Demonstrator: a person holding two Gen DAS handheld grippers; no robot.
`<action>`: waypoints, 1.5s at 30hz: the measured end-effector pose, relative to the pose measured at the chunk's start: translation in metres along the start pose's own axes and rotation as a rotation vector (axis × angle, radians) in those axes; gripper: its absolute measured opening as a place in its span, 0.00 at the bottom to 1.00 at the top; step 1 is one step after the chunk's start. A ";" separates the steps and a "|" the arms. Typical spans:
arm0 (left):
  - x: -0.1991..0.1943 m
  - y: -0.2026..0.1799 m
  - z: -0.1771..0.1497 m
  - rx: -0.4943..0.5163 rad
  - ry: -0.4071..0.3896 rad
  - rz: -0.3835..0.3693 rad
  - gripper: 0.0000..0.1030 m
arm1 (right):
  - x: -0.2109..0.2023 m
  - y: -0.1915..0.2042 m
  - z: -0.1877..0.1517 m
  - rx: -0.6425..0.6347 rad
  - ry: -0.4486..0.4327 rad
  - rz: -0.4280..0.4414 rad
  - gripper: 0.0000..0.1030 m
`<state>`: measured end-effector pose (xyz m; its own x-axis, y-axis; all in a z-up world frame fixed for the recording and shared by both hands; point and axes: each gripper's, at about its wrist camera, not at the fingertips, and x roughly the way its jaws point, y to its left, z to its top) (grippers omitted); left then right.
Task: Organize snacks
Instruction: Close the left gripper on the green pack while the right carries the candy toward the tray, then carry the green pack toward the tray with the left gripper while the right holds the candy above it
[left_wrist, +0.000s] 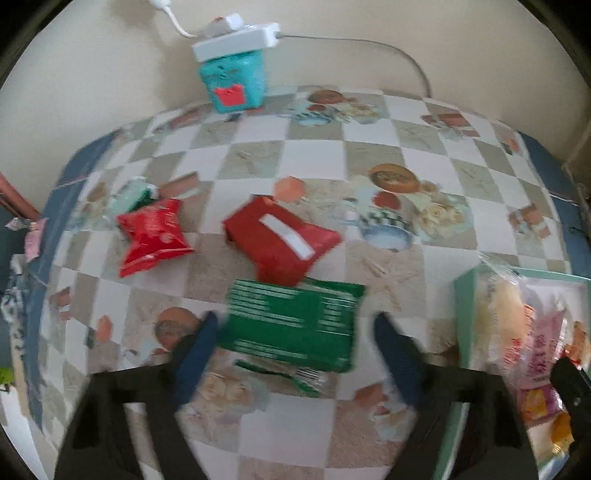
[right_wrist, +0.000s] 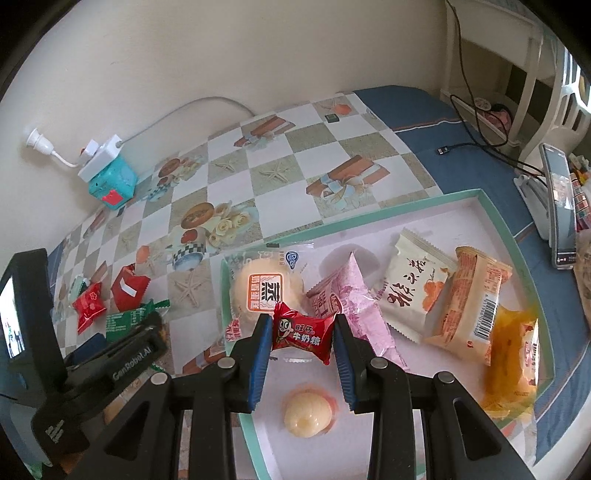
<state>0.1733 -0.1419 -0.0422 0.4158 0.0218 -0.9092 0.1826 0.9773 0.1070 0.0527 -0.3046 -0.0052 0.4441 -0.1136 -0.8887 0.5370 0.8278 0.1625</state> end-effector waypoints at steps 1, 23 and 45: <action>0.000 0.003 0.001 -0.008 0.000 -0.006 0.68 | 0.000 0.000 0.000 0.001 0.001 0.001 0.34; -0.060 0.044 0.015 -0.148 -0.049 -0.187 0.64 | -0.020 -0.006 -0.002 0.015 -0.015 0.007 0.34; -0.147 -0.017 -0.001 0.031 -0.157 -0.270 0.64 | -0.083 -0.060 0.008 0.136 -0.133 -0.031 0.34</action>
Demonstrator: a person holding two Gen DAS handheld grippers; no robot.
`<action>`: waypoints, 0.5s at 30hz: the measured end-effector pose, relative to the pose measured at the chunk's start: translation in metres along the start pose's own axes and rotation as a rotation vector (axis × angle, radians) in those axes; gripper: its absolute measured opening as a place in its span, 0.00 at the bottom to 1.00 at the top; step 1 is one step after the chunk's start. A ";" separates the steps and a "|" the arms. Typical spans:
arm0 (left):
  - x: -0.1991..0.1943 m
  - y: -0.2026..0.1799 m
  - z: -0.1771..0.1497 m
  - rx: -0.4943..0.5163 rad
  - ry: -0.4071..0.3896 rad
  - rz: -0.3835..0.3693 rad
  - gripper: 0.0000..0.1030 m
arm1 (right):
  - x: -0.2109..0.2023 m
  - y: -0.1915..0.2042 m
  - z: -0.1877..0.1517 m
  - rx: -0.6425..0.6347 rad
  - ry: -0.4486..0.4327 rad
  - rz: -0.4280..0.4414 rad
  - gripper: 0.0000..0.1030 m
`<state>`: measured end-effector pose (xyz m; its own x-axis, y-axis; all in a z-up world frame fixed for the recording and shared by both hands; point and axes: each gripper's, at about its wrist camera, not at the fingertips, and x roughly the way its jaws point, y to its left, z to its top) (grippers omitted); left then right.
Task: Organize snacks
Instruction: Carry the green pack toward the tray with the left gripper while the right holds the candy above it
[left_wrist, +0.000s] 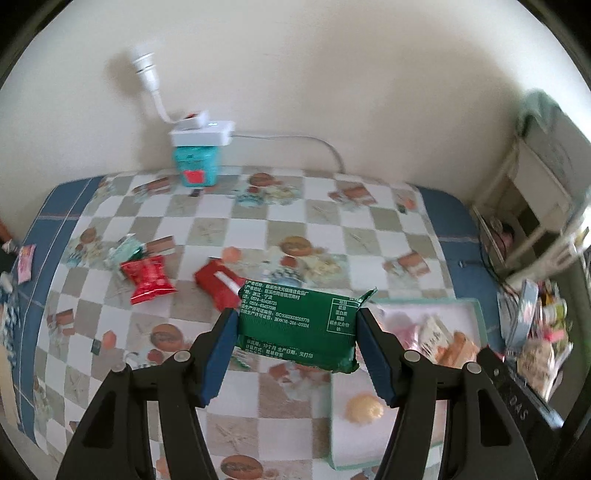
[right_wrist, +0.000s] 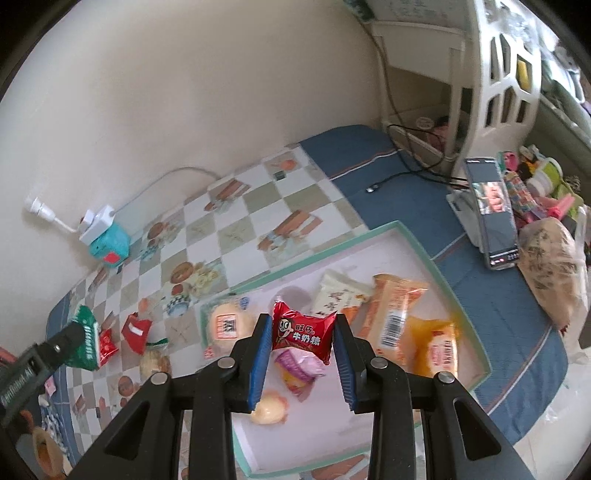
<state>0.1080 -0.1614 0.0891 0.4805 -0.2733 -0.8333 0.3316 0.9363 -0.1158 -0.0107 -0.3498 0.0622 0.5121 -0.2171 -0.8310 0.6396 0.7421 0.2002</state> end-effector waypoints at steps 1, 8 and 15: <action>0.001 -0.008 -0.002 0.020 0.005 -0.008 0.64 | 0.000 -0.004 0.000 0.007 0.000 -0.006 0.34; 0.040 -0.051 -0.023 0.115 0.141 -0.076 0.64 | 0.040 -0.026 -0.010 0.037 0.109 -0.071 0.34; 0.077 -0.063 -0.042 0.137 0.242 -0.058 0.64 | 0.074 -0.039 -0.026 0.060 0.213 -0.093 0.34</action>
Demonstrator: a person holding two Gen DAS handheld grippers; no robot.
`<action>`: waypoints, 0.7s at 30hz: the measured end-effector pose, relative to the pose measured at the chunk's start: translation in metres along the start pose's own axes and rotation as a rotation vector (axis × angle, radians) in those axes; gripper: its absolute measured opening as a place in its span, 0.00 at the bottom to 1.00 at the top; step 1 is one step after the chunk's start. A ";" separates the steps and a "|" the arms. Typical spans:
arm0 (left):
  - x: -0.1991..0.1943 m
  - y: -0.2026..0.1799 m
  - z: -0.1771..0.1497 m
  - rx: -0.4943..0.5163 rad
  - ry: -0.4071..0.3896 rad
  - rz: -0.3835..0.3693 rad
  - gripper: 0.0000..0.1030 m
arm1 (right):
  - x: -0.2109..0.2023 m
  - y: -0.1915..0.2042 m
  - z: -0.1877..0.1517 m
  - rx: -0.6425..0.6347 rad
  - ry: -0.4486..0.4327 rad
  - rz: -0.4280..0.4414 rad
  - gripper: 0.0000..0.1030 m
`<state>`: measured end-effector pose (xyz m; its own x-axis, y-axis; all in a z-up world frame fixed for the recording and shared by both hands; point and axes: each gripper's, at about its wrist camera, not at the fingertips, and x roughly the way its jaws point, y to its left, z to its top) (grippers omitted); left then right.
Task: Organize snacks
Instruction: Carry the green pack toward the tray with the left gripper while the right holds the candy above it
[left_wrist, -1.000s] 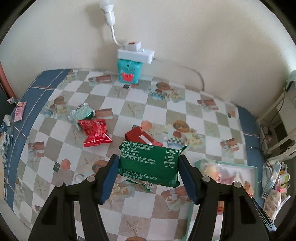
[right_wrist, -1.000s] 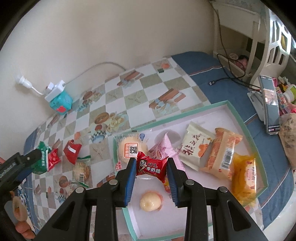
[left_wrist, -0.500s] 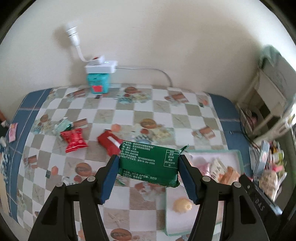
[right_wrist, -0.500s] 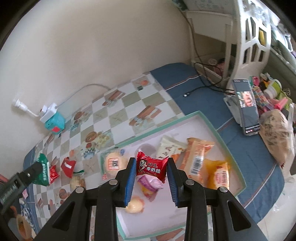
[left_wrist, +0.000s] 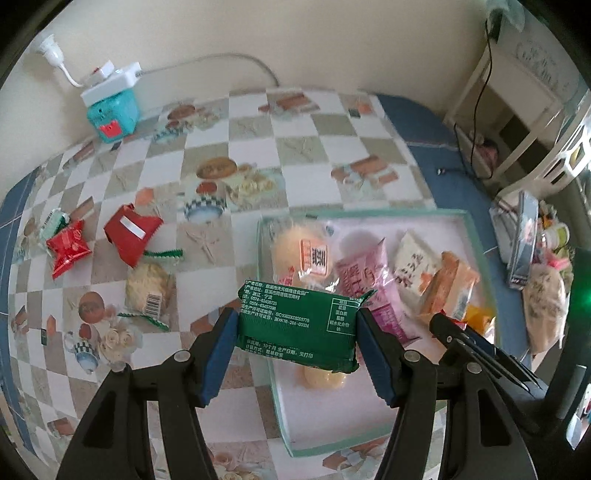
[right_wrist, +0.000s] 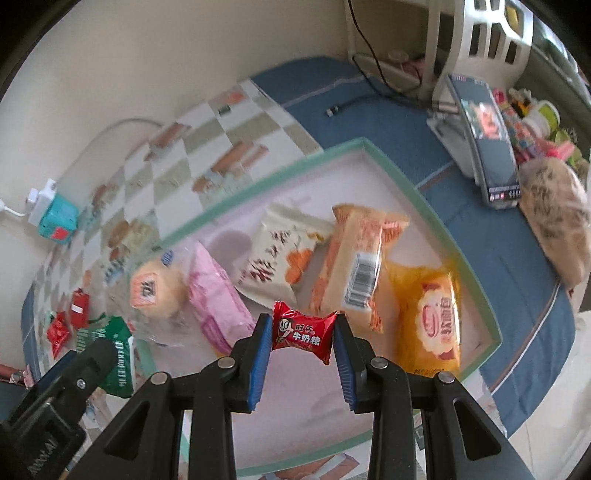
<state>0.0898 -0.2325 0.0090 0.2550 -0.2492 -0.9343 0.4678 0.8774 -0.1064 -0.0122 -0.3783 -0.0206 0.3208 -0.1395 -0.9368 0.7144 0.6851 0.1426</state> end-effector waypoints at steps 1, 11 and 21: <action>0.005 0.000 -0.001 -0.001 0.011 0.001 0.64 | 0.003 -0.001 -0.001 0.002 0.009 -0.002 0.34; 0.023 -0.008 -0.005 0.029 0.028 0.053 0.64 | 0.013 -0.002 -0.005 0.008 0.042 0.002 0.34; 0.035 -0.022 -0.012 0.068 0.067 0.057 0.64 | 0.015 -0.009 -0.003 0.033 0.046 0.000 0.34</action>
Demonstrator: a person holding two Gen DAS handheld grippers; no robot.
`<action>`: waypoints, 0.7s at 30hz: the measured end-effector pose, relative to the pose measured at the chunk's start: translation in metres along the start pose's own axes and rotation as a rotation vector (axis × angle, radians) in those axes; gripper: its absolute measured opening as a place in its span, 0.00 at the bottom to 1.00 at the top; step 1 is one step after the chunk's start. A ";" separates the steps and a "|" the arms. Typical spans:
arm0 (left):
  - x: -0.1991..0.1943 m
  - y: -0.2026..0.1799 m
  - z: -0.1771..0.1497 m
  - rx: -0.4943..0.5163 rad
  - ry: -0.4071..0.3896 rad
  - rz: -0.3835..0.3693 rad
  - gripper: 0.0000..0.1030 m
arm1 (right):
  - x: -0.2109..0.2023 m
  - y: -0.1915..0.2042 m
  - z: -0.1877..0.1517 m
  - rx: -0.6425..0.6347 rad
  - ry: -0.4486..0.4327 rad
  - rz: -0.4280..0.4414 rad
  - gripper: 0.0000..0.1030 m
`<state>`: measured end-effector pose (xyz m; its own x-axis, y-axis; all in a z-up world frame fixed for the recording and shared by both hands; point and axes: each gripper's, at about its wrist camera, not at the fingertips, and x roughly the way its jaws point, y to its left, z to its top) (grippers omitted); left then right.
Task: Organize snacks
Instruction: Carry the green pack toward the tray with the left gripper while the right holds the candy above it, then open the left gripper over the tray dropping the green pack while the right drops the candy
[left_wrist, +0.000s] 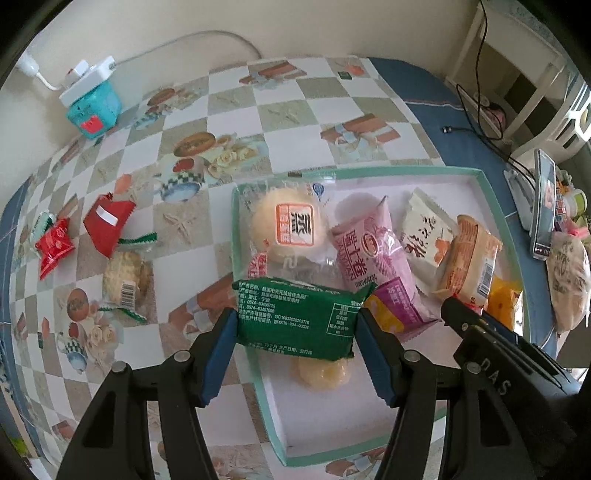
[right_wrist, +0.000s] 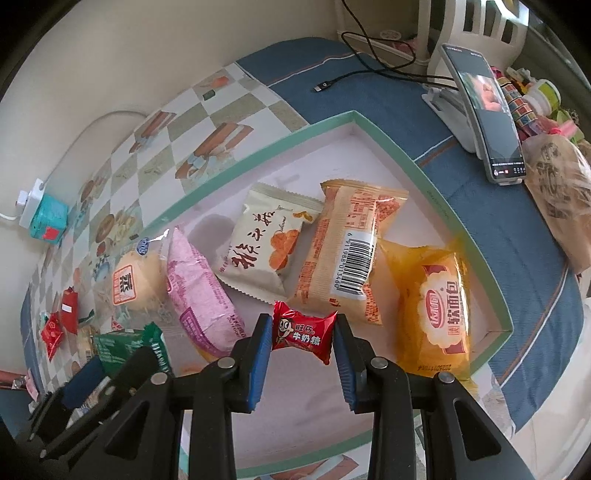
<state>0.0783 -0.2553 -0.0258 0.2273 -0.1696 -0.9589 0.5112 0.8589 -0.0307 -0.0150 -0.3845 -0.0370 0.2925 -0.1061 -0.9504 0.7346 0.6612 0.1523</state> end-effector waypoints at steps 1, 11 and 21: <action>0.002 0.000 -0.001 0.000 0.007 -0.002 0.64 | 0.000 -0.001 0.000 0.002 0.001 0.001 0.34; 0.003 -0.002 -0.002 -0.009 0.032 -0.055 0.64 | 0.003 -0.011 0.002 0.035 0.011 -0.001 0.37; -0.024 0.028 0.008 -0.095 -0.027 -0.042 0.77 | -0.021 -0.019 0.010 0.060 -0.038 -0.023 0.81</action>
<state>0.0942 -0.2309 -0.0010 0.2304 -0.2186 -0.9482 0.4404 0.8924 -0.0987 -0.0290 -0.4025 -0.0175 0.2975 -0.1497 -0.9429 0.7767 0.6123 0.1478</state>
